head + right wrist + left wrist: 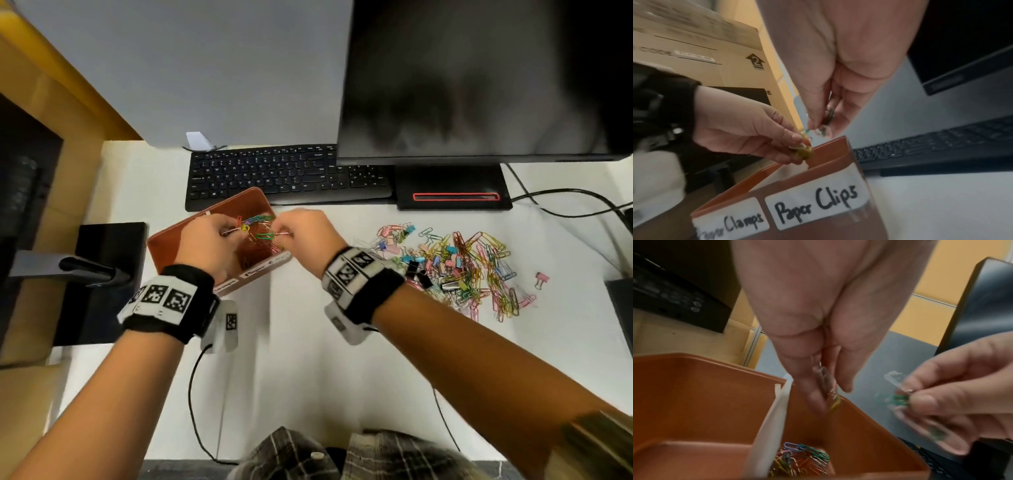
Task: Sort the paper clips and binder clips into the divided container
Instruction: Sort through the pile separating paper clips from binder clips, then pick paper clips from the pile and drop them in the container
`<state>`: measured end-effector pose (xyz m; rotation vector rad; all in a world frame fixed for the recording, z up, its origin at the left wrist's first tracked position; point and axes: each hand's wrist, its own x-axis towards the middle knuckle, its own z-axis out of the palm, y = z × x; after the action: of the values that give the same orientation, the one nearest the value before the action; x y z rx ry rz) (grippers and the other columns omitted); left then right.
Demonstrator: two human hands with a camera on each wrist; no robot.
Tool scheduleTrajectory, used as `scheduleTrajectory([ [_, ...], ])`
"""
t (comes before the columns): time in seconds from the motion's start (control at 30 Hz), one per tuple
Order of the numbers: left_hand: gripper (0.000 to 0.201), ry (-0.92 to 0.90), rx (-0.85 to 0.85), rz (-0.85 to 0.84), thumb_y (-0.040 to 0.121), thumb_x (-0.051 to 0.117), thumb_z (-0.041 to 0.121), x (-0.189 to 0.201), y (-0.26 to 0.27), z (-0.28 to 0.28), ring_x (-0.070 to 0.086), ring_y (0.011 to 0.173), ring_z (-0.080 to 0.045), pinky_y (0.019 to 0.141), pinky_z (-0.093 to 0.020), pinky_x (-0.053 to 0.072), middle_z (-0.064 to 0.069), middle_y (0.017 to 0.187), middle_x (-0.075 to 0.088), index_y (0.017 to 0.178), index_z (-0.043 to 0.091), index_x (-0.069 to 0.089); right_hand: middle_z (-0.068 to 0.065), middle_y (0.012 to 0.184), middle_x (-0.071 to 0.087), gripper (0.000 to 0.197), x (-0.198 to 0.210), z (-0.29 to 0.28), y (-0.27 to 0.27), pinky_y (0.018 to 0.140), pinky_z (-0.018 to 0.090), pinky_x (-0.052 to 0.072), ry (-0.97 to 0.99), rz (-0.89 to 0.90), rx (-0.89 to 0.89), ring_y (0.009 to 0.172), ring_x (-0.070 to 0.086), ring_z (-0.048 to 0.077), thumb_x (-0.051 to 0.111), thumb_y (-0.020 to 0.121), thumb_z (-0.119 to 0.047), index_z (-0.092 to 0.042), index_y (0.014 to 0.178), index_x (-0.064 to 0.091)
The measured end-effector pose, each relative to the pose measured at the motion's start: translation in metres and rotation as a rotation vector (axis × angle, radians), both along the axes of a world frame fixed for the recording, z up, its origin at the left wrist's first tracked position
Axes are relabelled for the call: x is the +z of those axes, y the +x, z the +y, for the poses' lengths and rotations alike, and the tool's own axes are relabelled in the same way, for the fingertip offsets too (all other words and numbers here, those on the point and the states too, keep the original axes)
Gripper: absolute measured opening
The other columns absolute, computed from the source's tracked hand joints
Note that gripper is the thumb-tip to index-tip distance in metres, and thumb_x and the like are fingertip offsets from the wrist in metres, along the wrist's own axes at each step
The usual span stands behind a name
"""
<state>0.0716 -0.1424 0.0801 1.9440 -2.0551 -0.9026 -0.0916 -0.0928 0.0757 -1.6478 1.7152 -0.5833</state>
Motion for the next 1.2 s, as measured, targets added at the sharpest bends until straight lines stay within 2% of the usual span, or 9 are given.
scheduleTrajectory([
  [0.1, 0.032, -0.016, -0.002, -0.011, 0.094, 0.047, 0.014, 0.003, 0.000, -0.002, 0.052, 0.120, -0.029, 0.108, -0.037, 0.036, -0.014, 0.128, 0.058, 0.125, 0.008, 0.055, 0.010, 0.112, 0.066, 0.038, 0.000, -0.014, 0.017, 0.095, 0.036, 0.049, 0.083, -0.133, -0.051, 0.102, 0.063, 0.023, 0.067, 0.082, -0.020, -0.012, 0.118, 0.058],
  [0.23, 0.031, -0.131, -0.065, 0.175, 0.092, 0.050, 0.013, 0.011, -0.013, 0.018, 0.057, 0.111, -0.016, 0.100, -0.031, 0.042, -0.003, 0.123, 0.062, 0.121, 0.017, 0.057, 0.002, 0.109, 0.066, 0.026, -0.008, 0.008, -0.014, 0.080, 0.027, 0.052, 0.001, -0.211, -0.153, 0.088, 0.063, 0.014, 0.060, 0.087, -0.021, -0.017, 0.113, 0.060],
  [0.3, 0.026, -0.110, -0.120, 0.295, 0.089, 0.056, 0.013, 0.003, -0.027, 0.033, 0.060, 0.098, -0.010, 0.091, -0.027, 0.047, 0.001, 0.112, 0.065, 0.115, 0.019, 0.060, -0.002, 0.104, 0.064, 0.020, -0.018, 0.024, -0.049, 0.076, 0.024, 0.049, -0.010, -0.111, -0.194, 0.083, 0.059, 0.009, 0.056, 0.090, -0.023, -0.020, 0.108, 0.062],
  [0.43, 0.029, 0.017, -0.262, 0.311, 0.086, 0.062, 0.019, -0.028, -0.069, 0.063, 0.058, 0.091, -0.010, 0.083, -0.026, 0.052, -0.001, 0.112, 0.057, 0.115, 0.021, 0.057, 0.000, 0.121, 0.057, 0.029, -0.047, 0.045, -0.126, 0.098, 0.040, 0.045, 0.131, 0.231, -0.268, 0.110, 0.053, 0.019, 0.060, 0.086, -0.032, -0.026, 0.114, 0.059],
  [0.67, 0.044, 0.065, -0.394, 0.133, 0.084, 0.062, 0.021, -0.083, -0.139, 0.077, 0.049, 0.110, -0.023, 0.097, -0.027, 0.037, -0.003, 0.119, 0.045, 0.126, 0.029, 0.049, 0.004, 0.124, 0.048, 0.036, -0.067, 0.059, -0.158, 0.101, 0.042, 0.041, 0.310, 0.313, -0.165, 0.116, 0.039, 0.024, 0.063, 0.081, -0.035, -0.026, 0.116, 0.061],
  [0.77, 0.034, 0.104, -0.386, 0.041, 0.085, 0.060, 0.016, -0.096, -0.143, 0.070, 0.053, 0.104, -0.023, 0.099, -0.029, 0.041, -0.004, 0.114, 0.048, 0.119, 0.023, 0.057, 0.003, 0.114, 0.053, 0.024, -0.075, 0.064, -0.151, 0.097, 0.038, 0.041, 0.297, 0.289, -0.155, 0.110, 0.040, 0.023, 0.061, 0.084, -0.029, -0.021, 0.105, 0.067],
  [0.93, 0.026, 0.078, -0.368, 0.081, 0.081, 0.062, 0.002, -0.099, -0.141, 0.062, 0.050, 0.084, -0.012, 0.079, -0.007, 0.032, -0.008, 0.105, 0.058, 0.105, 0.010, 0.067, 0.003, 0.105, 0.059, 0.013, -0.080, 0.080, -0.163, 0.095, 0.033, 0.041, 0.198, 0.220, -0.171, 0.104, 0.046, 0.020, 0.060, 0.086, -0.020, -0.015, 0.093, 0.070],
  [1.07, 0.023, 0.049, -0.228, 0.147, 0.081, 0.065, 0.006, -0.091, -0.128, 0.056, 0.057, 0.084, -0.015, 0.085, -0.026, 0.049, -0.007, 0.104, 0.060, 0.103, 0.012, 0.068, 0.001, 0.103, 0.059, 0.009, -0.072, 0.095, -0.181, 0.081, 0.019, 0.043, 0.115, 0.170, -0.261, 0.091, 0.048, 0.011, 0.061, 0.086, -0.019, -0.014, 0.088, 0.068],
  [1.2, 0.023, 0.004, -0.105, 0.150, 0.084, 0.062, 0.007, -0.084, -0.116, 0.049, 0.060, 0.084, -0.017, 0.082, -0.024, 0.048, -0.010, 0.111, 0.058, 0.107, 0.009, 0.066, 0.005, 0.106, 0.061, 0.010, -0.070, 0.103, -0.204, 0.080, 0.018, 0.040, 0.130, 0.256, -0.287, 0.094, 0.051, 0.013, 0.063, 0.085, -0.019, -0.014, 0.091, 0.068],
])
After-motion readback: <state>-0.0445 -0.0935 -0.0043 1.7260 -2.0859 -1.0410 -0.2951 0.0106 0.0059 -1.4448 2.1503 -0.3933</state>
